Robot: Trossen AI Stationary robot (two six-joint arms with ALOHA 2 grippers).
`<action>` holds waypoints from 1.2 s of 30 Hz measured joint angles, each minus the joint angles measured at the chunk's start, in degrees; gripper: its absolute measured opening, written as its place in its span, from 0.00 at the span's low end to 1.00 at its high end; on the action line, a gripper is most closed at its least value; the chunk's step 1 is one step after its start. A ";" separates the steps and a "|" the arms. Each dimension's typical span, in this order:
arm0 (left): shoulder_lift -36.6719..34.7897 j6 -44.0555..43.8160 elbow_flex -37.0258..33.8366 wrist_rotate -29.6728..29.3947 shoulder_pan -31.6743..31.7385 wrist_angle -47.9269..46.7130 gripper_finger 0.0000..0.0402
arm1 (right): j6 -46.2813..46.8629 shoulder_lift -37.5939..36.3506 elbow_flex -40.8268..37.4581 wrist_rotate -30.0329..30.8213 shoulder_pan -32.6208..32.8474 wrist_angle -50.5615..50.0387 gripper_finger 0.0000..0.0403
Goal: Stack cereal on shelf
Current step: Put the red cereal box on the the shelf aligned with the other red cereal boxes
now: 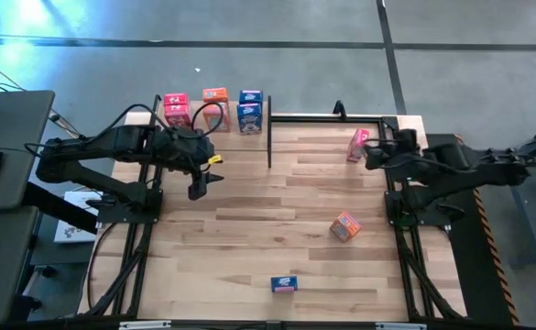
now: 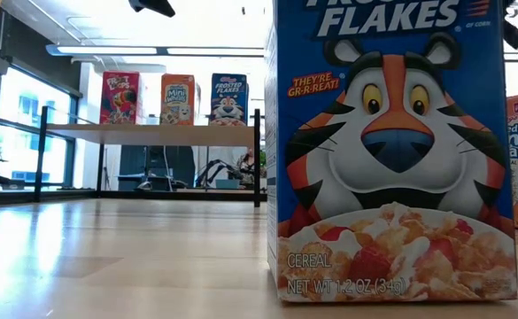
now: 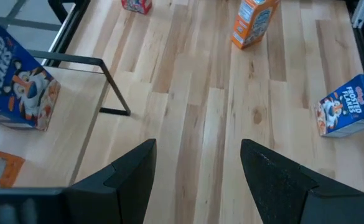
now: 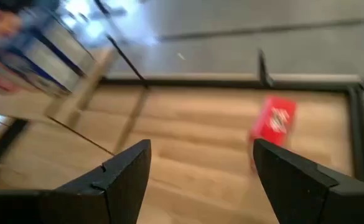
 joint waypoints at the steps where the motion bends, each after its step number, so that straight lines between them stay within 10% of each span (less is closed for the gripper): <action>1: 0.00 0.18 0.00 -0.01 0.30 -0.01 0.56 | 1.11 0.75 -0.38 -1.29 -0.76 -0.84 0.68; 20: 0.00 6.01 0.00 1.53 4.57 0.29 0.56 | 6.67 16.72 -0.58 -9.00 -18.15 -4.62 0.68; 36: 1.10 9.46 -0.05 -0.58 4.81 0.45 0.56 | -11.98 18.60 -0.59 -23.15 -37.54 5.81 0.68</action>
